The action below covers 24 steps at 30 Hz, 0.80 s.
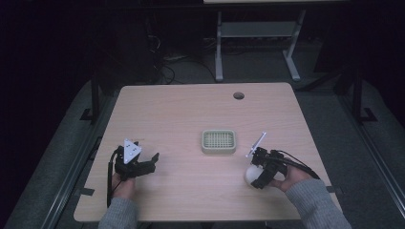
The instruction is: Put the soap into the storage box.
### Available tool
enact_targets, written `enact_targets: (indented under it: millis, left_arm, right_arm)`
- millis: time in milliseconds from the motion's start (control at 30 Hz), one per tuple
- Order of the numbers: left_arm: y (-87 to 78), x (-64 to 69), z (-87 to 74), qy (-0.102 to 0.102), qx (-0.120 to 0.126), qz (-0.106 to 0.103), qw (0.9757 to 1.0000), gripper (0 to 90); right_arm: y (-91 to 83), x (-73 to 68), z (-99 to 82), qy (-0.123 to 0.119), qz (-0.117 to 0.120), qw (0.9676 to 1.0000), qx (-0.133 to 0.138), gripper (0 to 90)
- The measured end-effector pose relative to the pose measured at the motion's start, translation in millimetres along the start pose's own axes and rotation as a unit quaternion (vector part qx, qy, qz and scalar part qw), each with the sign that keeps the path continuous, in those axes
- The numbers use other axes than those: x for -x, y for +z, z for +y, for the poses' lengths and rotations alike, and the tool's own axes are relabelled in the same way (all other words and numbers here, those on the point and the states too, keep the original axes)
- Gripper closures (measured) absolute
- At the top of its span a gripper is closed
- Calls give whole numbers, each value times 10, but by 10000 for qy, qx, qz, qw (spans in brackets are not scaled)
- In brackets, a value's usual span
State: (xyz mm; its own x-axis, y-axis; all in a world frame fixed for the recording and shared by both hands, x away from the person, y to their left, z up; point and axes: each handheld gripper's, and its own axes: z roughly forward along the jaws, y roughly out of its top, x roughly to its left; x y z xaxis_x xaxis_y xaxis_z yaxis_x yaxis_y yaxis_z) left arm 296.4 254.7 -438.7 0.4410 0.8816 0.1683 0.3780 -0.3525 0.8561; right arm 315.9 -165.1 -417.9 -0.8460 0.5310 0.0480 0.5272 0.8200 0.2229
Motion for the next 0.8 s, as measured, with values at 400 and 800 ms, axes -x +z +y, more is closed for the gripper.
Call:
enact_targets:
  millis: [400,800]
  left_arm:
    - [-1,0,1,-8,16,-3,10000,148]
    - [-1,0,1,-7,16,1,10000,148]
  right_arm:
    - [126,5,40,1,-11,9998,-179,158]
    - [237,-22,91,-59,-36,9992,-385,187]
